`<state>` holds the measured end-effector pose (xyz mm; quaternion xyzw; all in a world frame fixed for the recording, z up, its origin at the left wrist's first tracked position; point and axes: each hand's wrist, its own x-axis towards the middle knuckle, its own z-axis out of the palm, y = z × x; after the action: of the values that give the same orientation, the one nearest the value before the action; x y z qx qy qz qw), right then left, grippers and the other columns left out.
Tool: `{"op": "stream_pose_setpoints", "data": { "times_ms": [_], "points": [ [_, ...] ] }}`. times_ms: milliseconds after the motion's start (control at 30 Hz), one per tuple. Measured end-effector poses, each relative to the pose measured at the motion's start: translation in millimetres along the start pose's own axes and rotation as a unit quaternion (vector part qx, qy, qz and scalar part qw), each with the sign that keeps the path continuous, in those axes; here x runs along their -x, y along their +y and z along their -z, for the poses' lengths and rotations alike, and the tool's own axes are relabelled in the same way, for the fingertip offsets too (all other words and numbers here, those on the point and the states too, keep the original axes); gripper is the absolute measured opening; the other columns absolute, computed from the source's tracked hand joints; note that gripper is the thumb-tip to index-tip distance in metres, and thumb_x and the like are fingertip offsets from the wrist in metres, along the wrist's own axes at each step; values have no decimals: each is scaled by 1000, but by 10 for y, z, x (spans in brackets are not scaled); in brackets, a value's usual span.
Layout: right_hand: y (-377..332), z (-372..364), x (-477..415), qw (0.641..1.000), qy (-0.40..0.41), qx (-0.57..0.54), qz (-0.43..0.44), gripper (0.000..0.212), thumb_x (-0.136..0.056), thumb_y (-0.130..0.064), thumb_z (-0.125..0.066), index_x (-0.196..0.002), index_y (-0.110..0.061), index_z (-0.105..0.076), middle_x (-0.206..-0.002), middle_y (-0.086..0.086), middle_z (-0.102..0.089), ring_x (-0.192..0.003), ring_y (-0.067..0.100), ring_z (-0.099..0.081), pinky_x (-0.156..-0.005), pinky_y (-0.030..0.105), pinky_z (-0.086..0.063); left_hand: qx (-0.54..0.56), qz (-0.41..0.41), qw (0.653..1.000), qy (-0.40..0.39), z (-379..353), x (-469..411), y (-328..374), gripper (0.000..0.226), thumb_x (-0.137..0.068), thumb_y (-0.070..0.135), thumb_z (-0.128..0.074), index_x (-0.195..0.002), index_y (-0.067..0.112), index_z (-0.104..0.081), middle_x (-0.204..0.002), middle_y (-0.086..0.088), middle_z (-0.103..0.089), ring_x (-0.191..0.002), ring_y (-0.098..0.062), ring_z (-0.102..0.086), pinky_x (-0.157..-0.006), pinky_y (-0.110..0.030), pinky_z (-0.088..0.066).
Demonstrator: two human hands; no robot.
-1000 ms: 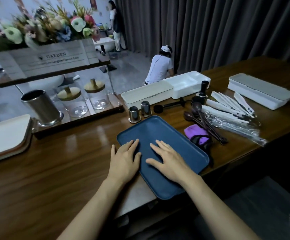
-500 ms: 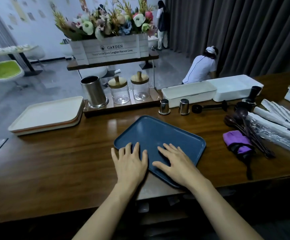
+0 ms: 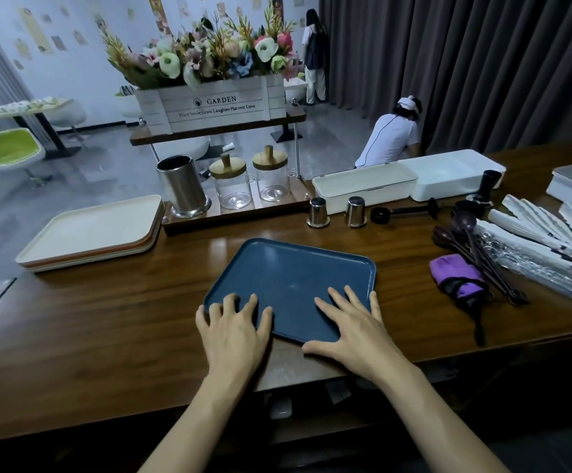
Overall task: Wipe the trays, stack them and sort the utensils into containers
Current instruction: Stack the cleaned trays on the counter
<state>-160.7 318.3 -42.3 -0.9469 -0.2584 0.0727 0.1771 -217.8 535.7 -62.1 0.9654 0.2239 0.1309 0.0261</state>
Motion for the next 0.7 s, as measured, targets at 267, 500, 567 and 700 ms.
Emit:
{"op": "stream_pose_setpoints", "data": {
  "times_ms": [267, 500, 567, 700],
  "points": [
    [124, -26, -71, 993, 7, -114, 5, 103, -72, -78, -64, -157, -39, -23, -168, -9, 4, -149, 6, 24, -124, 42, -2, 95, -34, 994, -43, 81, 100, -451, 75, -81, 92, -35, -135, 48, -61, -165, 4, -28, -157, -25, 6, -121, -54, 14],
    [1, 6, -153, 991, -7, -115, -66, 117, -68, -86, -61, -160, -35, -11, -167, -6, 14, -151, 16, 24, -123, 48, -10, 190, -16, 980, -53, 104, 41, -632, 96, -65, 101, -43, -138, 42, -59, -170, 2, -16, -157, -25, -4, -125, -48, -22],
    [-52, -14, -166, 993, -1, -78, -86, 127, -63, -94, -53, -161, -29, -4, -166, 0, 17, -153, 23, 19, -124, 47, 0, 200, -8, 978, -63, 140, 29, -659, 105, -64, 99, -48, -149, 36, -50, -171, 1, -9, -157, -21, -4, -126, -44, -19],
    [-84, -15, -160, 987, 0, -97, -130, 138, -59, -94, -57, -161, -25, 6, -166, 1, 19, -154, 29, 11, -124, 46, -4, 225, 17, 969, -103, 175, -3, -774, 119, -62, 101, -49, -159, 32, -32, -172, -5, 2, -158, -21, 1, -127, -43, -16]
  ]
}}
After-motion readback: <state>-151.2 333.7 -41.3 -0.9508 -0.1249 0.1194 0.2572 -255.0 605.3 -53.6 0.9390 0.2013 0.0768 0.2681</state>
